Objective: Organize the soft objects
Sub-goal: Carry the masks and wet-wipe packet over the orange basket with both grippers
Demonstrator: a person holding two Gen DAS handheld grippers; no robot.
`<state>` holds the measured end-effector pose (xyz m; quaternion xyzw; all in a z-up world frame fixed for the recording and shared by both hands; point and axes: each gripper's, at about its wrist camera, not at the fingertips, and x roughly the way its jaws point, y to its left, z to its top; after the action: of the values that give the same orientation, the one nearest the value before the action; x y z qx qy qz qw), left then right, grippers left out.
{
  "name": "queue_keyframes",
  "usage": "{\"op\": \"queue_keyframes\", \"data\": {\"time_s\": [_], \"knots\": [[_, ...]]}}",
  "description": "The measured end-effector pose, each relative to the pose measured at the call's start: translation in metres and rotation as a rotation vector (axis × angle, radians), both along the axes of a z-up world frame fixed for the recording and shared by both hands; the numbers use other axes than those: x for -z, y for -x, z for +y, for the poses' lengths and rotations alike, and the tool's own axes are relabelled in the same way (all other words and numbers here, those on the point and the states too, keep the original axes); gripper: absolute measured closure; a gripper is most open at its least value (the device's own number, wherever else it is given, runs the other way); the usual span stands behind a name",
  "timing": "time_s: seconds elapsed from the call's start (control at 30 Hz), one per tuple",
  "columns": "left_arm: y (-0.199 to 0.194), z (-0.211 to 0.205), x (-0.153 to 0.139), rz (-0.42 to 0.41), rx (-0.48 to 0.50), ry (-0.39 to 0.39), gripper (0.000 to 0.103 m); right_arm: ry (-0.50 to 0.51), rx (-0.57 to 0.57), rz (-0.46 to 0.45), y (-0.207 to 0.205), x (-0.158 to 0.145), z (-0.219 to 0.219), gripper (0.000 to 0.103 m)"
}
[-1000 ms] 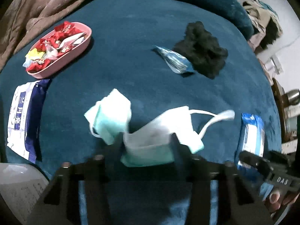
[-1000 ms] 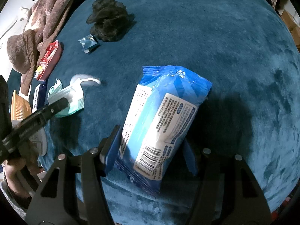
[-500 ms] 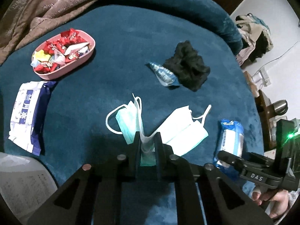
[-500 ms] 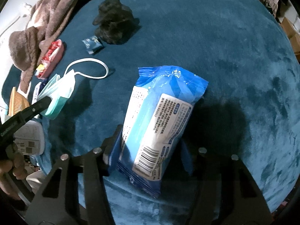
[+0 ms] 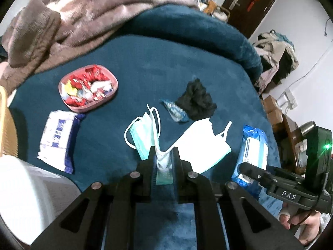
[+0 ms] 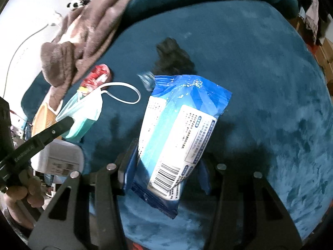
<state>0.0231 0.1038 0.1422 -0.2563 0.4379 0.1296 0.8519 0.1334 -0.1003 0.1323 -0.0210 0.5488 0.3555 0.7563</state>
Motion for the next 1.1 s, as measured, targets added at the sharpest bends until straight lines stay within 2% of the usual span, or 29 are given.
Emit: {"op": "queue_keyframes", "data": {"time_s": [0.23,0.57,0.8,1.1], "knots": [[0.031,0.017,-0.042,-0.070,-0.076,-0.050,0.092,-0.057,-0.057,-0.048,0.019,-0.035,0.024,0.052],[0.087,0.051,-0.081,-0.140,-0.201,-0.097,0.092,-0.106,-0.153,-0.117,0.052,-0.072,0.068,0.052],[0.130,0.077,-0.094,-0.174,-0.292,-0.110,0.092,-0.130,-0.246,-0.143,0.079,-0.088,0.107,0.052],[0.189,0.114,-0.096,-0.192,-0.431,-0.109,0.092,-0.159,-0.376,-0.163,0.118,-0.101,0.166,0.052]]}}
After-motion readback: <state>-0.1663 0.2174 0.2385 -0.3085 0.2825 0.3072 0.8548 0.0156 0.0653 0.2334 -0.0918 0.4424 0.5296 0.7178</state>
